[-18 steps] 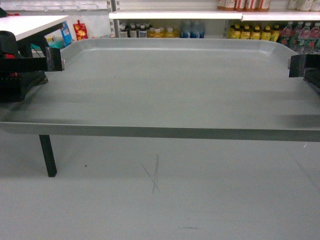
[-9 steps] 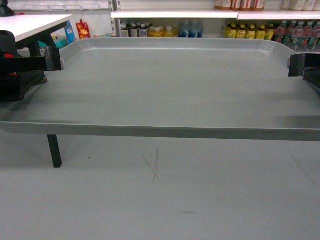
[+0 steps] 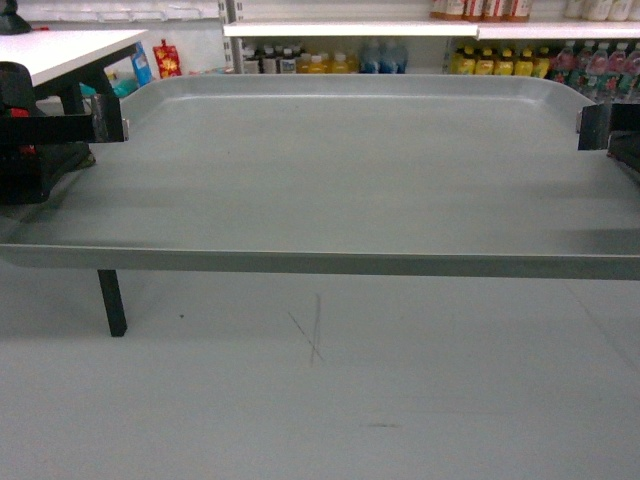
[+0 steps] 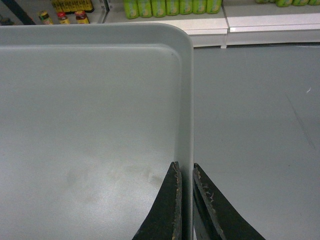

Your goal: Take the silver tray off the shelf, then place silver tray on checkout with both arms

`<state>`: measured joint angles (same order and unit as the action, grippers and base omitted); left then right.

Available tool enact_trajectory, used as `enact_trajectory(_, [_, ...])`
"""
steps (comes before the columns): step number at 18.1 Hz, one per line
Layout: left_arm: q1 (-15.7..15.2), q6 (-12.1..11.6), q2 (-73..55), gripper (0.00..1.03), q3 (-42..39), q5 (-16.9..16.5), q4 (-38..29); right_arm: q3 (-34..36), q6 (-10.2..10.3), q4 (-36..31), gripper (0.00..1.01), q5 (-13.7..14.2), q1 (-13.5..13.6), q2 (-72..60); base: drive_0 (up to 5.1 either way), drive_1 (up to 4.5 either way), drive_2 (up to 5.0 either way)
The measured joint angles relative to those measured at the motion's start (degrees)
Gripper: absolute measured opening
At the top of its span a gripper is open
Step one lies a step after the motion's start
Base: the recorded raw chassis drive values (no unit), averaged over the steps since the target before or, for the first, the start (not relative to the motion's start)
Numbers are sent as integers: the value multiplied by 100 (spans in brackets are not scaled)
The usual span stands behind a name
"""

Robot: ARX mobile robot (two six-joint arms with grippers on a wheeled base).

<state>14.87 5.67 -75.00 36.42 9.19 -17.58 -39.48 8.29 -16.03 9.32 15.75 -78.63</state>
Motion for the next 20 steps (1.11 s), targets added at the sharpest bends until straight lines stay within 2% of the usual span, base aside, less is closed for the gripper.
enact_trajectory(20, [-2,-2,0,3,0,-2,-9,-2,0,-20,3,-13,0,0,-498,240,240])
